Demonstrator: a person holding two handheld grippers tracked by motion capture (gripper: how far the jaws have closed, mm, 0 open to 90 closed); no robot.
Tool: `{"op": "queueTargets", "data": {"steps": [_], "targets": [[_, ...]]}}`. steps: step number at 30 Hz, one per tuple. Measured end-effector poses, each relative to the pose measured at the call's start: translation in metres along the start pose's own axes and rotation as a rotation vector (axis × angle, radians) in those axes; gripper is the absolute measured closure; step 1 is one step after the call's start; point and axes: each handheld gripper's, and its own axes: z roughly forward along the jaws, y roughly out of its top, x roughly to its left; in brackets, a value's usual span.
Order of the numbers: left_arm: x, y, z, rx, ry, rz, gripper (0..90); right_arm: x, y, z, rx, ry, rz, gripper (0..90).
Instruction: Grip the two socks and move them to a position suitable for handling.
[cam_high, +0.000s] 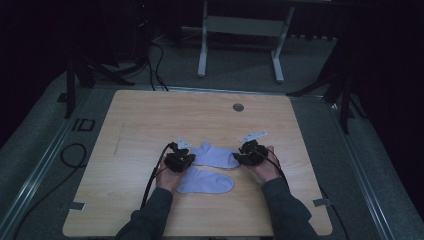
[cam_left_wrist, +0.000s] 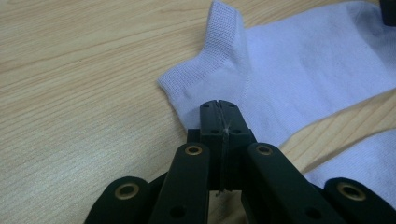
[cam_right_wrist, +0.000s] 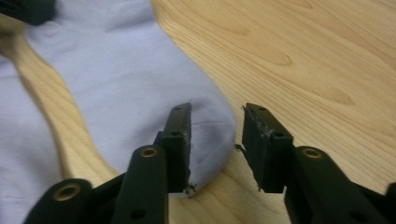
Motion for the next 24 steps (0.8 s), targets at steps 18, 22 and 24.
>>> {"op": "queueTargets", "data": {"steps": [18, 22, 24], "targets": [[0.005, -0.001, -0.020, -0.051, -0.036, -0.083, 66.5, 0.003, -0.013, 0.005, 0.065, -0.031, -0.065, 56.3], [0.010, -0.002, -0.035, -0.084, -0.029, -0.099, 64.5, 0.001, -0.014, 0.004, 0.063, -0.024, -0.059, 55.9], [0.012, -0.003, -0.042, -0.086, -0.017, -0.106, 62.9, 0.000, -0.015, 0.004, 0.062, -0.023, -0.054, 55.6]]}}
